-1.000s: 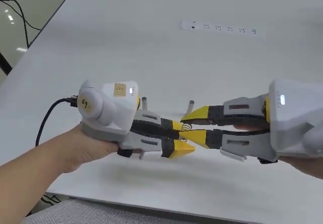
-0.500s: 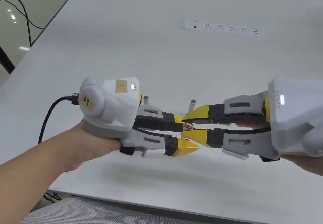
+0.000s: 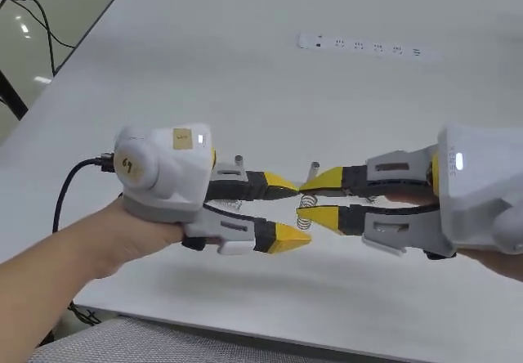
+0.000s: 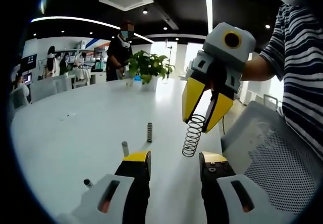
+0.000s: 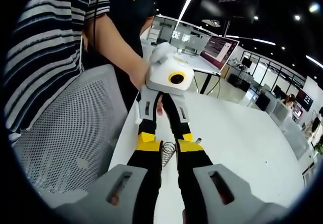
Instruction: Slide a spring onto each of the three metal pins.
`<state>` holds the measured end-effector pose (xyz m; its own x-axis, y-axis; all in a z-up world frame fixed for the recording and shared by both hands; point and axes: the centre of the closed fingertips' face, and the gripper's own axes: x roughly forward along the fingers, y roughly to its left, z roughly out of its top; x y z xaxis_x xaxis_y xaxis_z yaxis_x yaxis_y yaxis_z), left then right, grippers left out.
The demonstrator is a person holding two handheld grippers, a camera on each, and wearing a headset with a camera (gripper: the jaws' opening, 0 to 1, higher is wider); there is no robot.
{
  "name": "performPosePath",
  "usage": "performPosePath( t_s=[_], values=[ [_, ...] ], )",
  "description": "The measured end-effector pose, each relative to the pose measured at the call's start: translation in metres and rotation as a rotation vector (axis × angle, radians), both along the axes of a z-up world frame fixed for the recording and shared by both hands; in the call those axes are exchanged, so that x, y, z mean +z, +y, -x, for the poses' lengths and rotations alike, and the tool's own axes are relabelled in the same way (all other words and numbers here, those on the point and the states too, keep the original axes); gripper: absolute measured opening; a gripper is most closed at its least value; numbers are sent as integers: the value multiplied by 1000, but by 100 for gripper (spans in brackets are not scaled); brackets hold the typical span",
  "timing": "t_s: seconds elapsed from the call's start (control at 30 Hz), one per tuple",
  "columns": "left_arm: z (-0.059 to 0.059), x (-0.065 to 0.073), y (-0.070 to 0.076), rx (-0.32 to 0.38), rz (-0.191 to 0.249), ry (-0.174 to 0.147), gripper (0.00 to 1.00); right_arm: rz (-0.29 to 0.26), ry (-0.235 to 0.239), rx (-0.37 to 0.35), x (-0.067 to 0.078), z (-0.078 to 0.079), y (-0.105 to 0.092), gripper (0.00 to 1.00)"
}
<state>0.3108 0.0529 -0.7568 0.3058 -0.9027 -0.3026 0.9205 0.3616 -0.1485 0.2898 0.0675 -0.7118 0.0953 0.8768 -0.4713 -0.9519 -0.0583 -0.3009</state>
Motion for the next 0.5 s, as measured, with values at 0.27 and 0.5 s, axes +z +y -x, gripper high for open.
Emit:
performPosePath(
  t_s=[0.27,0.5],
  values=[
    [-8,1,22,66,-7,-6,45,2,-3,-24,-3,-7,-4,12],
    [-18,1,44,145,-9,-16,55,2,-10,-47,-4,-13,-7,12]
  ],
)
